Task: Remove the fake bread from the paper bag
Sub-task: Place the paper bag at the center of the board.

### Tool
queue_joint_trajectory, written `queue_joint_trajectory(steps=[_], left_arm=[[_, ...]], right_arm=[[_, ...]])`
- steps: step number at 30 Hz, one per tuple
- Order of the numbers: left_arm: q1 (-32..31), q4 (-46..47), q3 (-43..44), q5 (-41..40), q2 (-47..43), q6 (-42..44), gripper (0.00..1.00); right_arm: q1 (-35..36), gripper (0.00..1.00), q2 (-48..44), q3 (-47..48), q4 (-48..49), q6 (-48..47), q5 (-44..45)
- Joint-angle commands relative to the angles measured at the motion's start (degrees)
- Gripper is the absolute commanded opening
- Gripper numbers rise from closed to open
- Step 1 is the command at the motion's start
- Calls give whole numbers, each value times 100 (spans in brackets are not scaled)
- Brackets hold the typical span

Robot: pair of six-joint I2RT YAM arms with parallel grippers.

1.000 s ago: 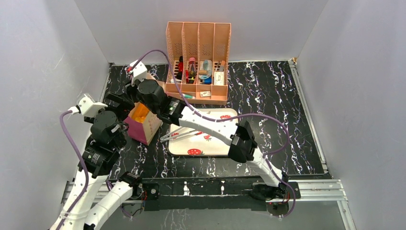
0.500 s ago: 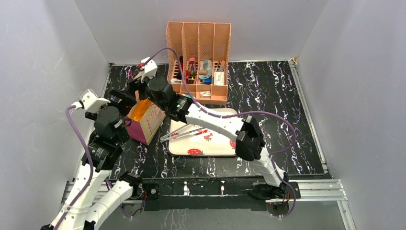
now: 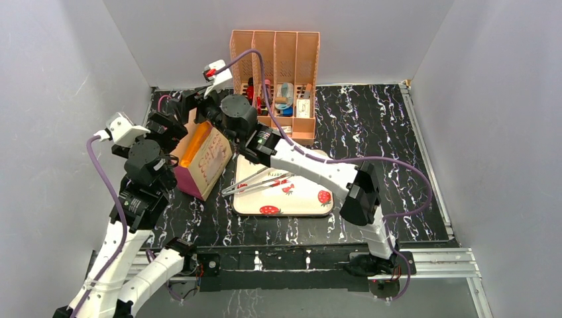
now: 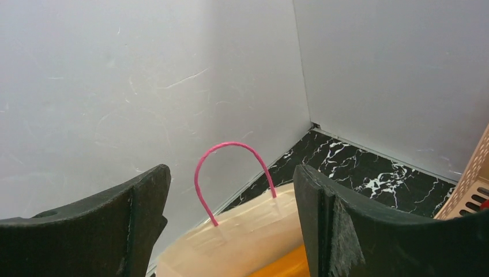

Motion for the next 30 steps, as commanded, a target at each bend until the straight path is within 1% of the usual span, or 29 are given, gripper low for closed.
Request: queue_joint_trajectory(steps=[1, 5, 8, 11, 15, 18, 19, 23, 26, 30], left_arm=[[-16, 147, 312, 82, 73, 313, 94], [-16, 154, 496, 187, 300, 548, 98], [-15, 39, 848, 415, 683, 831, 98], [-11, -463, 1569, 702, 1362, 1063, 98], [24, -1320, 2818, 1106, 2397, 1288, 98], [384, -2054, 3693, 1528, 3094, 1382, 98], [558, -2259, 3931, 1738, 3267, 1400, 98], [1202, -3059, 4675, 2340, 3873, 1444, 98], [1570, -3403, 4817, 2678, 4114, 1473, 98], [1941, -3277, 4701, 2883, 4007, 1526, 98]], right_arm=[[31, 78, -414, -151, 427, -104, 248], [-20, 79, -689, -467, 702, -344, 761], [-136, 80, -937, -718, 775, -434, 1247], [-324, 80, -1180, -917, 659, -422, 1653], [-587, 82, -1585, -1443, 596, -356, 1916], [-715, 84, -1878, -1893, 591, -370, 2028], [-748, 85, -2108, -2044, 591, -383, 2073], [-876, 85, -2498, -2621, 614, -350, 2114], [-927, 85, -2692, -2998, 682, -319, 2088], [-950, 85, -2816, -3299, 690, -194, 1957]])
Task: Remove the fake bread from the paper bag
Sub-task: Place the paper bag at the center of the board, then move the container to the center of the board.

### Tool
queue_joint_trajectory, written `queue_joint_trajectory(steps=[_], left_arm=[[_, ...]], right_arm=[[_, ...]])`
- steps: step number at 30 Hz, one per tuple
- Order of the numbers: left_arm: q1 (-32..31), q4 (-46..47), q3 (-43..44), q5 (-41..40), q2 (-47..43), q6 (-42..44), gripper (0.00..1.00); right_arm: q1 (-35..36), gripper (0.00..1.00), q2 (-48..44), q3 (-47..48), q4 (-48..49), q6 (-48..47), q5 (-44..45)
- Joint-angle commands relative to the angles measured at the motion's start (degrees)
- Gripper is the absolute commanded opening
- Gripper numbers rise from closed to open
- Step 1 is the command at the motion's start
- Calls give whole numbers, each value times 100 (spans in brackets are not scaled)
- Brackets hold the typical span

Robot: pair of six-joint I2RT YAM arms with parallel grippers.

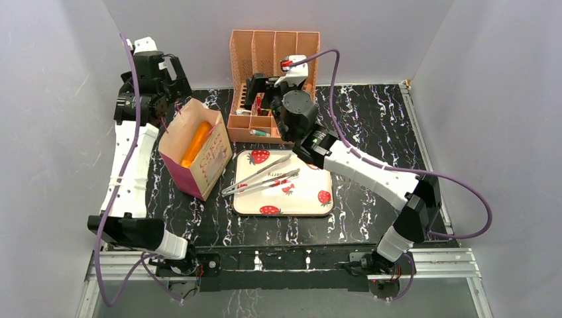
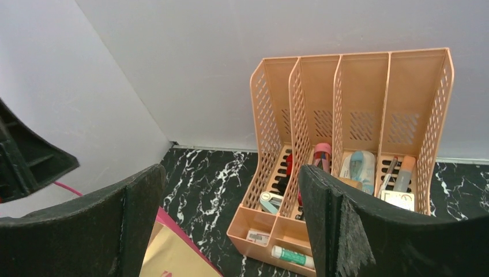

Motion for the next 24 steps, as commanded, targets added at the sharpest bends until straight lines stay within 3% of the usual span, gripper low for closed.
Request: queue_joint_trajectory(steps=[1, 6, 14, 24], left_arm=[[312, -418, 178, 375, -210, 154, 98], [505, -386, -177, 594, -665, 11, 98], [511, -26, -1664, 1175, -1516, -41, 98], [522, 343, -2568, 1308, -1651, -45, 98]], right_arm=[[-37, 85, -273, -286, 283, 168, -61], [-37, 85, -329, -542, 305, 418, -205], [-37, 85, -307, -592, 230, 709, -504], [-39, 85, -153, -724, 74, 685, -389]])
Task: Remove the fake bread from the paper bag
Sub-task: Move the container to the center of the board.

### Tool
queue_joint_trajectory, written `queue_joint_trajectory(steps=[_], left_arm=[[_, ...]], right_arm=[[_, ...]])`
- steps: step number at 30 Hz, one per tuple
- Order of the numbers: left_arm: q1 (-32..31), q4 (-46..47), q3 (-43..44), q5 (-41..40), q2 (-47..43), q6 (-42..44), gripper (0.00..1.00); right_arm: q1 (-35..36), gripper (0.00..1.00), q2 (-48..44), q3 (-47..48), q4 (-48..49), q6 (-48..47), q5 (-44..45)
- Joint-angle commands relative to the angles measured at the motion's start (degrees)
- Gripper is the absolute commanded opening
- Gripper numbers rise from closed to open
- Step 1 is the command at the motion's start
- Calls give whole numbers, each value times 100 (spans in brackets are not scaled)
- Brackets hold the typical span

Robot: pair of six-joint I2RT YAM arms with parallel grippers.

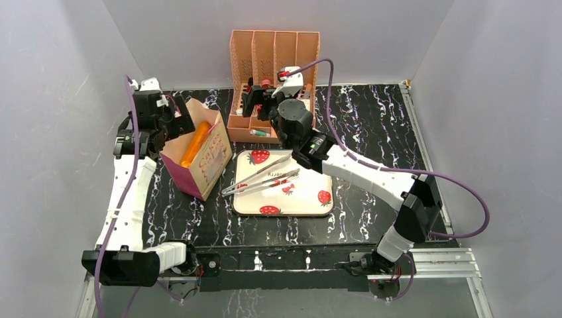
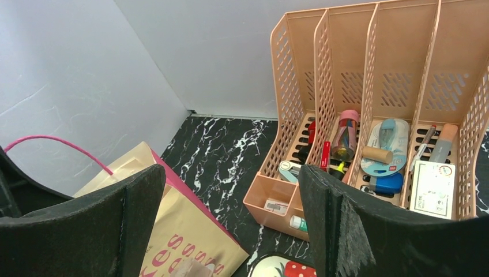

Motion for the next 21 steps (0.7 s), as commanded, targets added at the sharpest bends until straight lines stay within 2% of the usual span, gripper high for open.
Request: queue_joint_trajectory(steps=[1, 13, 21], left_arm=[[34, 268, -243, 30, -95, 15, 98], [138, 655, -433, -54, 469, 68, 98], [177, 866, -598, 168, 756, 37, 95]], right_arm=[[-31, 85, -69, -99, 76, 5, 88], [28, 85, -174, -1051, -268, 198, 124], [-85, 86, -263, -1880, -669, 586, 979]])
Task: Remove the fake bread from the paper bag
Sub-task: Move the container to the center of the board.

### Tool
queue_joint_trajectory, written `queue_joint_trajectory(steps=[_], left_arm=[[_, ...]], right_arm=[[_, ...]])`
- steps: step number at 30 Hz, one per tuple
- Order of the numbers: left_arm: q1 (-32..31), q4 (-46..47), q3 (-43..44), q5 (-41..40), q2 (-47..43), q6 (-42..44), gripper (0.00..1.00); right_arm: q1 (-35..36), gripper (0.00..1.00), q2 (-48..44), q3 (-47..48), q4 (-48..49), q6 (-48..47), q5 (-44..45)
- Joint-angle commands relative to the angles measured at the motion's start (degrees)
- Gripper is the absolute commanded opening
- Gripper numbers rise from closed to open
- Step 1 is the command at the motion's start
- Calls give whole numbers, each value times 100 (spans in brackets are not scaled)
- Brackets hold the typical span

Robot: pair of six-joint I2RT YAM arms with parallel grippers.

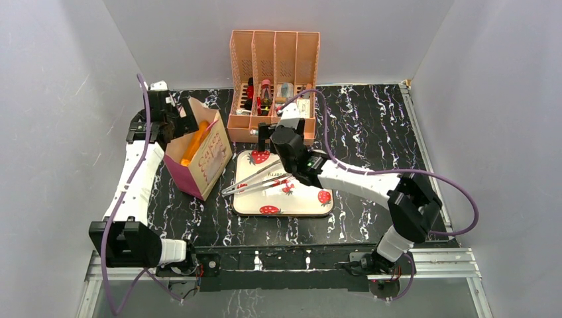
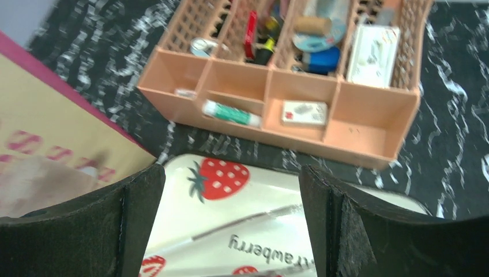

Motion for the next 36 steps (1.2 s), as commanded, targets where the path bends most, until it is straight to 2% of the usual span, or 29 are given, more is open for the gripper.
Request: queue_joint_trajectory(steps=[1, 4, 5, 7, 12, 16, 19, 21, 23, 26, 28, 30, 36], left_arm=[[43, 203, -78, 209, 87, 1, 94], [49, 295, -161, 346, 207, -33, 82], [43, 355, -222, 434, 249, -68, 66], [44, 465, -340, 516, 235, -167, 54], [44, 832, -763, 713, 121, -419, 34], [44, 1134, -1113, 690, -258, -725, 24], [44, 1252, -1230, 624, -411, -829, 23], [43, 1295, -1265, 590, -435, -864, 22], [43, 1327, -1287, 567, -465, -885, 22], [44, 1371, -1345, 554, -530, -914, 21], [47, 1390, -1377, 544, -575, -923, 21], [44, 1391, -1411, 546, -613, -923, 21], [51, 1383, -1429, 541, -685, -970, 22]], right_arm=[[-201, 86, -295, -352, -316, 519, 621], [-635, 85, -372, -784, -544, 1047, 475], [-938, 84, -338, -978, -696, 1230, 564], [-1442, 84, -94, -995, -1202, 1329, 499], [-2070, 84, 75, -1260, -1673, 1422, 383], [-2356, 84, 314, -1359, -1944, 1598, -85], [-2395, 80, 124, -1551, -2180, 2552, -386], [-2400, 72, -109, -1644, -2182, 3101, -620], [-2357, 58, -361, -1736, -2208, 3750, -878], [-2193, 29, -507, -1773, -2494, 4733, -759], [-2093, 18, -464, -1676, -2751, 5193, -695], [-2002, 2, -334, -1472, -3218, 5721, -488], [-1806, 0, 321, -1117, -4141, 6698, -869]])
